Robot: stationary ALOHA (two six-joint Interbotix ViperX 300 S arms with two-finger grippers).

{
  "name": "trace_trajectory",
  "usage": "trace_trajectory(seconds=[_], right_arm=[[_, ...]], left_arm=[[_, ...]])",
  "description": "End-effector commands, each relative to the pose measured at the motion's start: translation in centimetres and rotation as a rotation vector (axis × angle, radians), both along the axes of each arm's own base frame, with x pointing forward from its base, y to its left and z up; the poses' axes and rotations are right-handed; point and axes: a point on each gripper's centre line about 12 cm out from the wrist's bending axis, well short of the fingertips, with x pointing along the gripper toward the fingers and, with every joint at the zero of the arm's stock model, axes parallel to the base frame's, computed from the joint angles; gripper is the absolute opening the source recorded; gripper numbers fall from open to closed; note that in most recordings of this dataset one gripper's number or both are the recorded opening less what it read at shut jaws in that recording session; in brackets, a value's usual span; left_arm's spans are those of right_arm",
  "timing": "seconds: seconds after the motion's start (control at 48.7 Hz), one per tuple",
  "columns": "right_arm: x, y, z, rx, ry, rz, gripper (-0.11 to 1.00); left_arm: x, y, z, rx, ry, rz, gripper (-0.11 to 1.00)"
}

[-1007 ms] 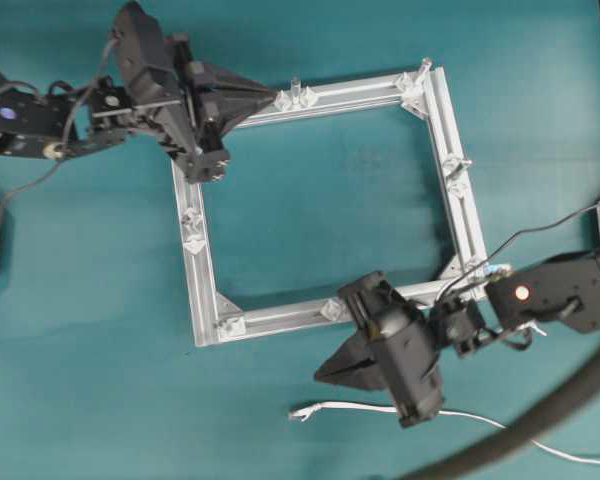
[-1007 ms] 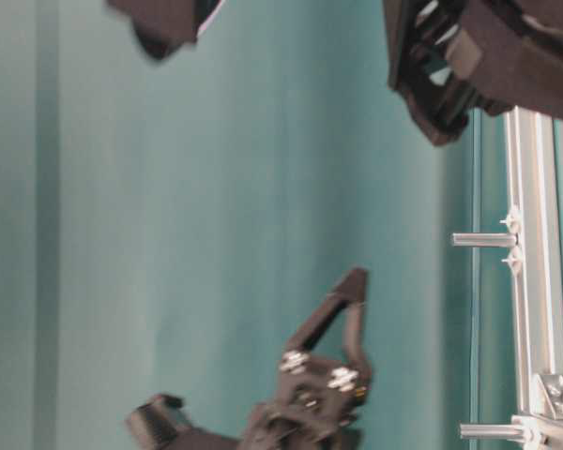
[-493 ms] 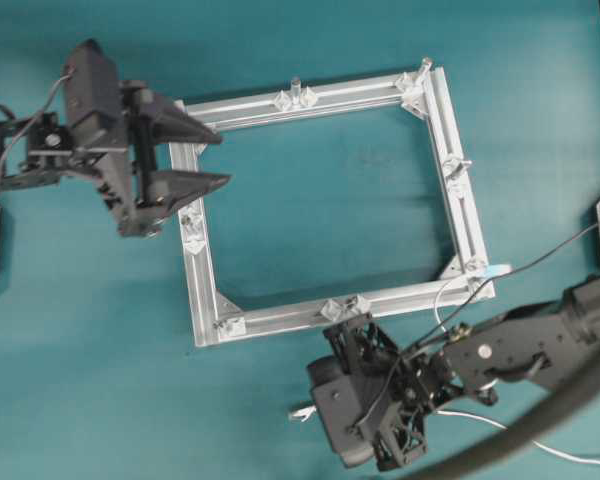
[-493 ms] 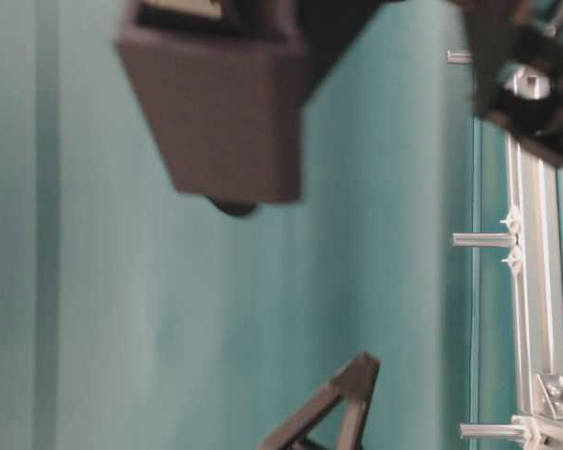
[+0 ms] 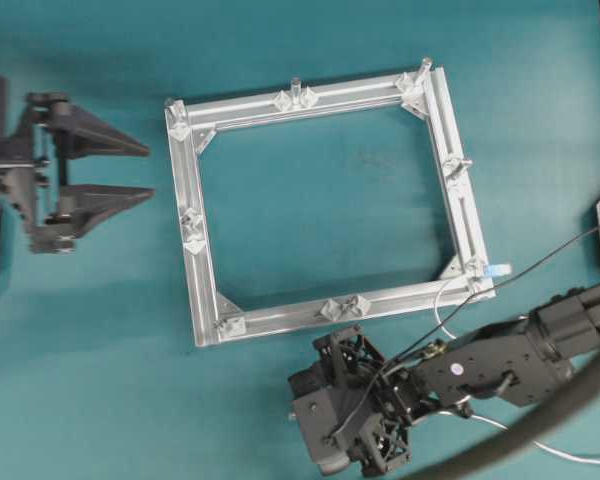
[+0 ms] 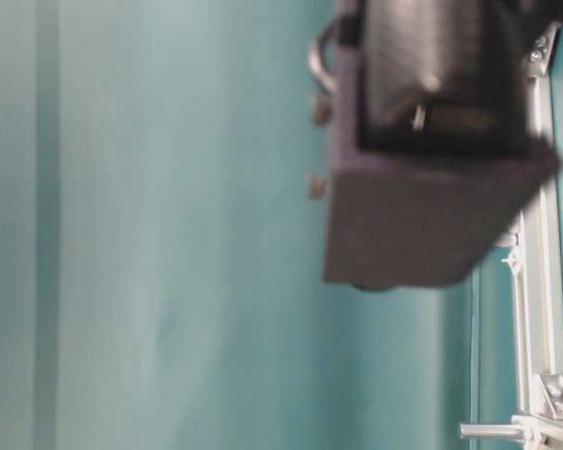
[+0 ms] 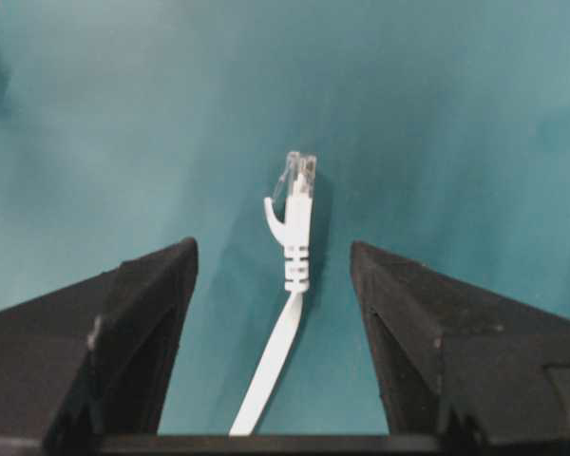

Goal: Move the cable alternately left and right between 8 pins so it hooks onto each one.
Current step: 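Move the left gripper aside and lower the right gripper to the white cable connector, then grasp the white cable's connector end with the right gripper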

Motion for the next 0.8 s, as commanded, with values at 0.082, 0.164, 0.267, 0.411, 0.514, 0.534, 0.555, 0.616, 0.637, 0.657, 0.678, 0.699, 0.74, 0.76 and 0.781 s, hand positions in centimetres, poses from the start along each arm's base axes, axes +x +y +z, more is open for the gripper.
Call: trace_trajectory(seconds=[0.082,0.164,0.267,0.411,0.514,0.534,0.555,0.616,0.637,0.657,0.678,0.699,0.74,0.76,0.781], right_arm=[[1.4,-0.1,1.0,-0.003,-0.033,-0.002,0.65],[1.7,-0.3,0.7,-0.011,-0.029,-0.004,0.65],[1.9,-0.3,0.4,-0.019,-0.025,0.0,0.64],[2.0,-0.3,-0.3,-0.023,-0.014,-0.003,0.59],[1.9,-0.4,-0.7,-0.031,0.0,-0.003,0.46],[1.8,-0.4,-0.8,-0.033,0.005,-0.003,0.41],[1.8,-0.5,-1.0,-0.037,0.012,-0.003,0.37],[1.6,-0.6,-1.3,-0.048,0.035,-0.007,0.23],[1.6,-0.6,-1.3,-0.052,0.04,-0.007,0.19],[1.5,-0.7,-1.4,-0.058,0.049,-0.008,0.16],[1.4,-0.7,-1.3,-0.061,0.054,-0.01,0.15],[1.3,-0.8,-1.3,-0.066,0.063,-0.011,0.15],[1.1,-0.9,-1.3,-0.079,0.086,-0.016,0.15],[1.1,-1.0,-1.1,-0.083,0.092,-0.018,0.15],[1.0,-1.1,-0.9,-0.088,0.098,-0.02,0.15]], left_arm=[[-1.8,-0.3,0.6,0.004,-0.055,-0.005,0.74],[-2.6,-0.4,0.6,0.003,-0.058,-0.007,0.74],[-3.6,-0.5,0.5,0.001,-0.053,-0.01,0.74],[-4.5,-0.7,0.6,0.0,-0.053,-0.013,0.74],[-5.0,-0.7,0.5,-0.001,-0.053,-0.015,0.74],[-5.1,-0.8,0.4,-0.004,-0.052,-0.014,0.74],[-5.2,-0.8,0.4,-0.002,-0.052,-0.015,0.74],[-5.4,-0.8,0.2,-0.002,-0.053,-0.015,0.74],[-5.5,-0.8,0.1,-0.004,-0.052,-0.015,0.74],[-5.6,-0.8,0.0,-0.004,-0.052,-0.015,0.74],[-5.6,-0.8,0.0,-0.002,-0.053,-0.015,0.74],[-5.6,-0.8,0.0,-0.002,-0.055,-0.015,0.74],[-5.7,-0.8,-0.2,-0.002,-0.053,-0.015,0.74],[-5.7,-0.8,-0.1,-0.002,-0.055,-0.015,0.74],[-5.7,-0.8,-0.2,-0.002,-0.052,-0.015,0.74]])
